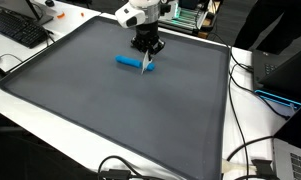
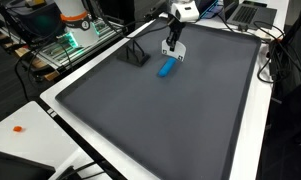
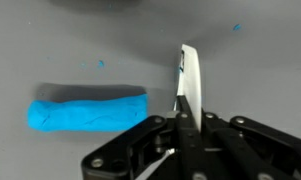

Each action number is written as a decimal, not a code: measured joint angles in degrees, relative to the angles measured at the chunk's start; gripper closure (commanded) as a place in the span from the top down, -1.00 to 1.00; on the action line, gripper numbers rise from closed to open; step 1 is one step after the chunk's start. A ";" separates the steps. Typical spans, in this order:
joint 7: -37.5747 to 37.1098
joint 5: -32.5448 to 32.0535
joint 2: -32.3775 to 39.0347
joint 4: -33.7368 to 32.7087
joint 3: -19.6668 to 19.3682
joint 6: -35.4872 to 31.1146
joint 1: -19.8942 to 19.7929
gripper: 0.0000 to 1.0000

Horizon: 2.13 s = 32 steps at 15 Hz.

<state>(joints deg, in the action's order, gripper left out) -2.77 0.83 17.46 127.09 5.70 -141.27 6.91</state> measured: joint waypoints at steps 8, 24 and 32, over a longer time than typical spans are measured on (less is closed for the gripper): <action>2.32 1.87 -1.27 -1.11 0.18 0.02 -0.85 -0.98; 5.60 -0.09 -2.65 -1.12 -2.36 0.02 -3.22 -0.98; 6.73 -0.15 -1.86 -0.58 -2.37 -0.81 -3.37 -0.98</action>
<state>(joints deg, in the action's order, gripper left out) 3.96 0.67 15.61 126.51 3.34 -142.07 3.54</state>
